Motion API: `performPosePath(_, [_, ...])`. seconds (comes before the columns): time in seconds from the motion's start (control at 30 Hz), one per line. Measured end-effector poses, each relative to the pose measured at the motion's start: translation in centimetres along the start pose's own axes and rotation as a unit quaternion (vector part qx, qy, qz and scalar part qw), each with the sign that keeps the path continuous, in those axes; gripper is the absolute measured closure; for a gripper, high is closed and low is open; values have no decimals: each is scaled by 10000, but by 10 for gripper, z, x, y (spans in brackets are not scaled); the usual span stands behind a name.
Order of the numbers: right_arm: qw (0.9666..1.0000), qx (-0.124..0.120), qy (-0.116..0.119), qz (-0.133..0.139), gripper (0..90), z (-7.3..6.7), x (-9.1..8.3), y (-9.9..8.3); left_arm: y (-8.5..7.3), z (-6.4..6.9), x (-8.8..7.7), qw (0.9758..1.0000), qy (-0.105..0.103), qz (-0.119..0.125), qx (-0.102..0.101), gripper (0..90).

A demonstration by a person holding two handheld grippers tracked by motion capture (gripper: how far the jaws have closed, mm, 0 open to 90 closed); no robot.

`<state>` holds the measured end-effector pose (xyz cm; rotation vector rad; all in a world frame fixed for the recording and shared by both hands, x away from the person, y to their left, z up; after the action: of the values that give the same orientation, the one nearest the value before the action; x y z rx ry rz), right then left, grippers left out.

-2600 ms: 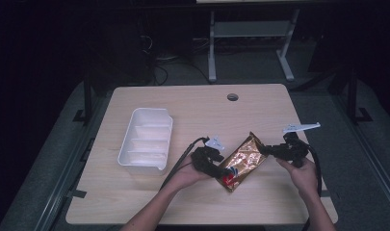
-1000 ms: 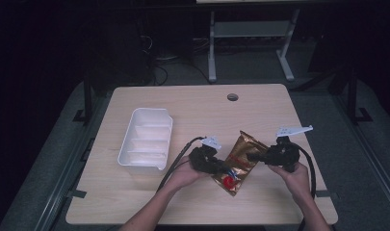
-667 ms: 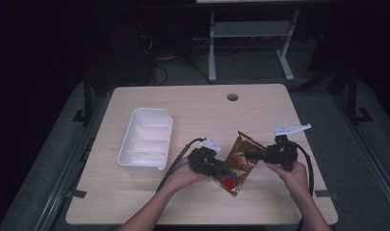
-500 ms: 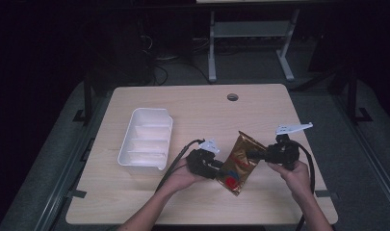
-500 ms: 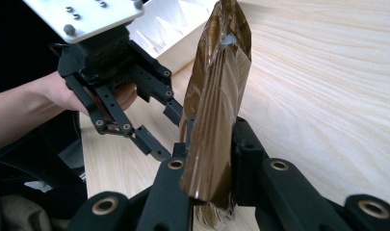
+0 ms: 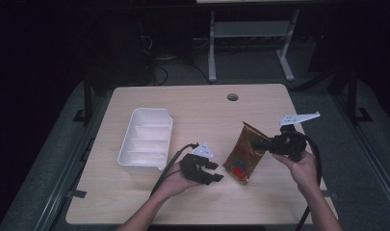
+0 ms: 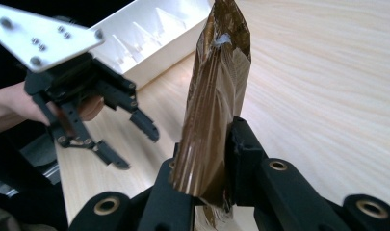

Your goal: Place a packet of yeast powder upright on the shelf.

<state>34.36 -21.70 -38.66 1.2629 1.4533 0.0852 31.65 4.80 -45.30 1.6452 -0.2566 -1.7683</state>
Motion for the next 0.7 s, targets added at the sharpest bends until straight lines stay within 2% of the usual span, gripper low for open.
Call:
performPosePath(0.27, [9998,-37,-175,-49,811,3,-8,14,-12,2,-4,10000,34,44,-41,460])
performPosePath(0.37, [9996,-33,-254,-151,811,6,-7,20,-16,4,-4,9999,53,56,-89,398])
performPosePath(0.47, [9995,-31,-277,-167,812,8,-8,25,-19,6,-5,9999,95,66,-81,355])
performPosePath(0.7, [9993,-77,-307,-188,812,9,-8,39,-31,12,-8,9998,163,82,5,333])
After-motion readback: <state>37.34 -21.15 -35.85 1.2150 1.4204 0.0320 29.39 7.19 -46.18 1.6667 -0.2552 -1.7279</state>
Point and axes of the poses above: each handheld gripper's, and its own axes: x roughly forward along the jaws, y roughly out of its top, z roughly to its right, the point moved 3 cm from there along x, roughly forward along the jaws, and after that the axes turned 11 degrees about -z, right-handed, at the moved point
